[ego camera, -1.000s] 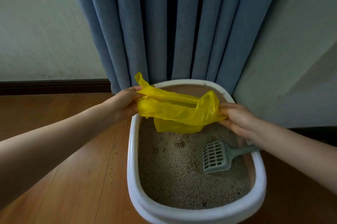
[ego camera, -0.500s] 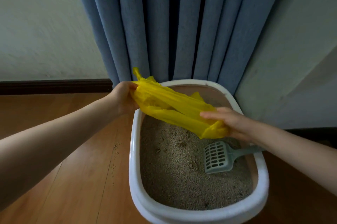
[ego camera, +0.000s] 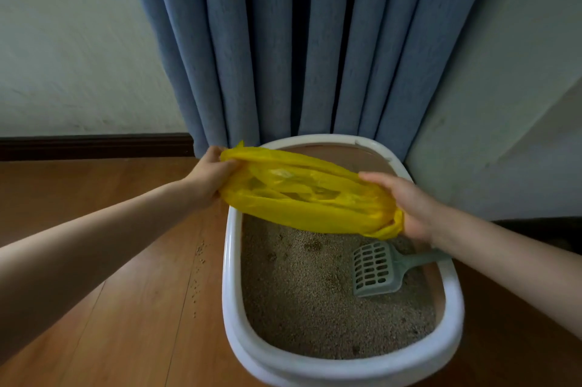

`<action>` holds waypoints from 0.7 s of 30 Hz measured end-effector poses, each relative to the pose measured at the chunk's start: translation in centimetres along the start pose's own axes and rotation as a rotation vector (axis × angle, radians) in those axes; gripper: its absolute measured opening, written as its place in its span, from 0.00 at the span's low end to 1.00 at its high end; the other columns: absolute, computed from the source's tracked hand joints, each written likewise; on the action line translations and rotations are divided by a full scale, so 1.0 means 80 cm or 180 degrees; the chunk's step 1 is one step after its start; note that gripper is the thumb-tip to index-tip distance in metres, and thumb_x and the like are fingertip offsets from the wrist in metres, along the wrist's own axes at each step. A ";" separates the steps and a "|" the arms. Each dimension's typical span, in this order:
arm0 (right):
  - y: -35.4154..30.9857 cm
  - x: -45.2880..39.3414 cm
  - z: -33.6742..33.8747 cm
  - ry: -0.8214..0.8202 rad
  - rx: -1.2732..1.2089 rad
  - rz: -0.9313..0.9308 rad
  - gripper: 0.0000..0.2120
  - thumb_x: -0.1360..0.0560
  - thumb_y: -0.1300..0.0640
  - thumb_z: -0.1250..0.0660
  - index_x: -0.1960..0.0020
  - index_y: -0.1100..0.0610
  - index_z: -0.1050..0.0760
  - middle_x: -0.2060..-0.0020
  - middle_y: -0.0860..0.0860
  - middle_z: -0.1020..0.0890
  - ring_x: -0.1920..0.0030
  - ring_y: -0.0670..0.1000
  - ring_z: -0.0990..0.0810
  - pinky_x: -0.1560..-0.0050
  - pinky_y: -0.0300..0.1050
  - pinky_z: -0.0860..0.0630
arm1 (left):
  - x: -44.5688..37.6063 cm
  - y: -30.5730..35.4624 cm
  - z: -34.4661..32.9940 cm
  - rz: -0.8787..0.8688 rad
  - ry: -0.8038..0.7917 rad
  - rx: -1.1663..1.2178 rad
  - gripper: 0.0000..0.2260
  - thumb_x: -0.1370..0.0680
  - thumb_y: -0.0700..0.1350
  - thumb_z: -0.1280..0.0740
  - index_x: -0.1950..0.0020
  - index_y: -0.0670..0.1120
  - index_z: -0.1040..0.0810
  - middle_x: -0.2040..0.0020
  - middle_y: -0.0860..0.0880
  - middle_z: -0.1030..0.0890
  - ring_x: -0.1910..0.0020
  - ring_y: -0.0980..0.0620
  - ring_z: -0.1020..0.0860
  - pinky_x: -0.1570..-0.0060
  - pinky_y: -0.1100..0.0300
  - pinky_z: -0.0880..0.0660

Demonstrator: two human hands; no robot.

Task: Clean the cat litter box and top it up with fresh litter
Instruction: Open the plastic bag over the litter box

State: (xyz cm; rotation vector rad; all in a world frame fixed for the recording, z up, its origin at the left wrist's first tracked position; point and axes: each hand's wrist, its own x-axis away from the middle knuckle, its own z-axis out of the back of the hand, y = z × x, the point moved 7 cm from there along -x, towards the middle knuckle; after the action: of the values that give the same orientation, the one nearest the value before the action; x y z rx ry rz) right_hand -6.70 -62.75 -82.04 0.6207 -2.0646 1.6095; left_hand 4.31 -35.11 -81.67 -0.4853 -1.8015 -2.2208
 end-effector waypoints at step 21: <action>0.009 -0.002 0.014 0.0302 -0.0066 -0.0246 0.10 0.20 0.55 0.41 0.47 0.58 0.23 0.65 0.57 0.15 0.67 0.55 0.16 0.69 0.49 0.19 | 0.006 -0.007 0.000 0.0142 -0.0113 -0.0384 0.14 0.18 0.40 0.42 0.34 0.50 0.33 0.37 0.38 0.27 0.40 0.36 0.25 0.44 0.38 0.24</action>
State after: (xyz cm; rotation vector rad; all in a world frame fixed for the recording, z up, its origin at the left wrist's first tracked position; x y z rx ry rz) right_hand -7.04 -63.69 -82.94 0.5976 -1.9624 1.5423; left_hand 3.64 -35.00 -82.02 -0.5865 -1.6630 -2.3138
